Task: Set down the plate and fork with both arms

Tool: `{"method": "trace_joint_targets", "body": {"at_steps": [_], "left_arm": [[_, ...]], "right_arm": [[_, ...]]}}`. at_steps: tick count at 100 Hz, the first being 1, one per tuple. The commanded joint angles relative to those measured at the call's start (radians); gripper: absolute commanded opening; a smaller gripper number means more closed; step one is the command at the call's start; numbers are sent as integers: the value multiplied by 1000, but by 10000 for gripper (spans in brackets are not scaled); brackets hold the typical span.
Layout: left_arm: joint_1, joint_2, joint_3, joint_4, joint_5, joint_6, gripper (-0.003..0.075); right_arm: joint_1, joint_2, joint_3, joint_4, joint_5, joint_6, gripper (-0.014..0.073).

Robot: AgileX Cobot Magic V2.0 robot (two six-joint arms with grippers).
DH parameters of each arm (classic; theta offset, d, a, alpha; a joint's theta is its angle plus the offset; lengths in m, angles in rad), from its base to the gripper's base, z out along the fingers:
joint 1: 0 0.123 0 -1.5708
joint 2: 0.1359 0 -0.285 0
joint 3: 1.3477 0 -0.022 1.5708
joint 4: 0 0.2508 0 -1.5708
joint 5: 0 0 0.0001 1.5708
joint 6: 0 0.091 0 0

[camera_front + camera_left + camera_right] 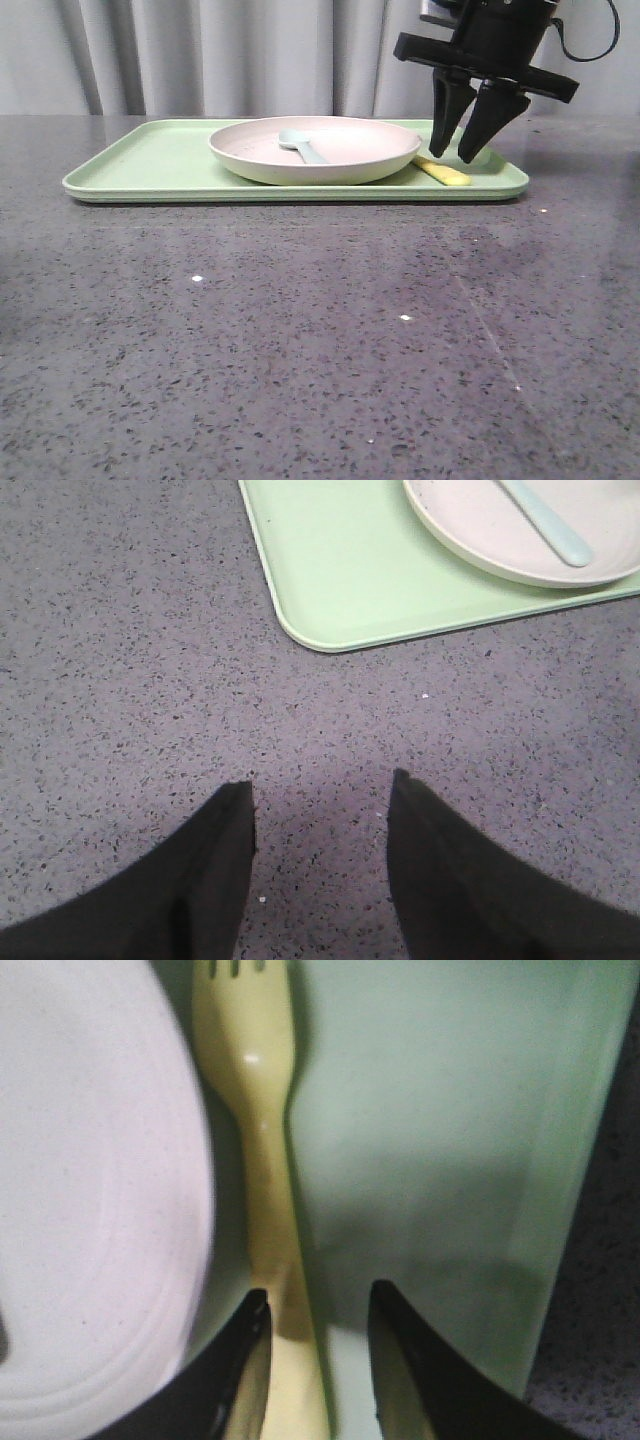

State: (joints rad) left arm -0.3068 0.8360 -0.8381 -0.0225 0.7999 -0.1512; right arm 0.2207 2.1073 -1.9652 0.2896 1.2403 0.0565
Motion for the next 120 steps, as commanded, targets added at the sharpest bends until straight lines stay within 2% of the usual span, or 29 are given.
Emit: {"method": "trace_joint_targets", "body": {"at_steps": [1, 30, 69, 120], "left_arm": [[3, -7, -25, -2, -58, -11, 315], [3, -21, -25, -2, -74, -11, 315], [3, -85, -25, 5, -108, -37, 315], [3, -91, -25, 5, -119, -37, 315]], "right_arm": [[-8, -67, -25, 22, -13, -16, 269], [-8, -126, -25, 22, -12, -41, 269], [-6, -311, 3, 20, -32, -49, 268], [-6, -755, 503, 9, -346, -89, 268]]}}
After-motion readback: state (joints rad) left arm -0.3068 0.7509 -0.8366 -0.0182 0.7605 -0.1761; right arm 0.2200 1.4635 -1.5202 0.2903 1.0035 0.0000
